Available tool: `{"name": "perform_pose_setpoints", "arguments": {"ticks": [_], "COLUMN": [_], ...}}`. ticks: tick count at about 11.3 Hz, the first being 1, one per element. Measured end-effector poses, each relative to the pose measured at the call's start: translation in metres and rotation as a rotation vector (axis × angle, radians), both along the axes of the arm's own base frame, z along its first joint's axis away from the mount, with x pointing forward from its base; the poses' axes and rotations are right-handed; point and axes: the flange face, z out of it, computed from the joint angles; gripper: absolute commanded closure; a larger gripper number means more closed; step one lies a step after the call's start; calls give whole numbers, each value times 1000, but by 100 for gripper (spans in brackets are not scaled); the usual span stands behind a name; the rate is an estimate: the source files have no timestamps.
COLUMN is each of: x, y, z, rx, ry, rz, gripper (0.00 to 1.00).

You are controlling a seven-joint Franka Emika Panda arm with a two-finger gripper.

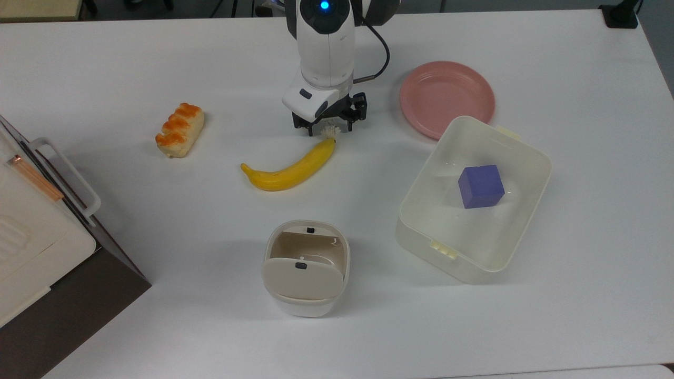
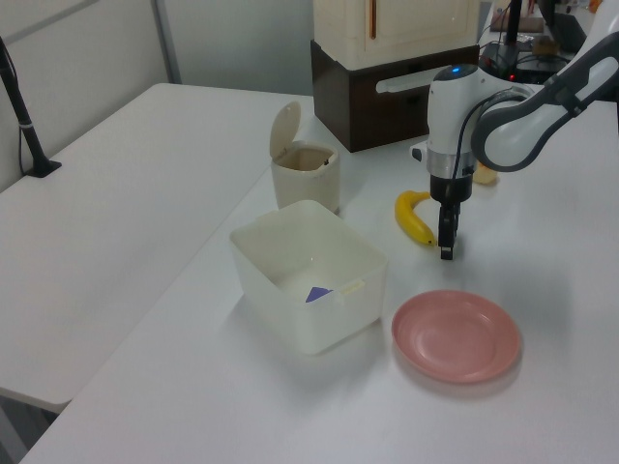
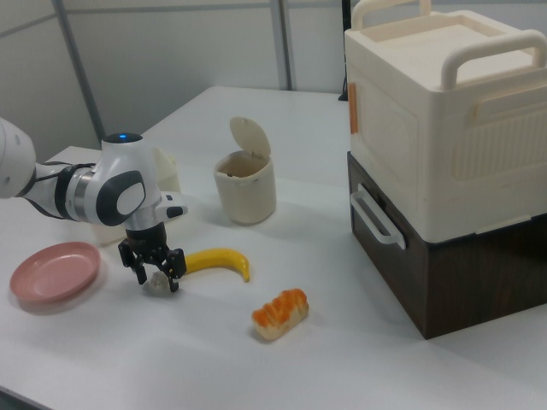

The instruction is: Grab it up and put it in the trash

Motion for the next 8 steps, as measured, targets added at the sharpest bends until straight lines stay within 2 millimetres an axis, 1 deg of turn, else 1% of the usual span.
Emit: {"name": "perform_pose_setpoints", "arguments": {"ticks": [2, 3, 4, 5, 6, 8], "x": [3, 5, 6, 7, 7, 7], "y": [0, 0, 0, 0, -1, -1], "z": [-1, 1, 3, 3, 4, 4], "rx": [1, 2, 2, 2, 3, 3], "ry": [-2, -5, -10, -10, -12, -13], "rz": [-1, -1, -2, -2, -3, -4], "gripper": [47, 53, 62, 63, 73, 73]}}
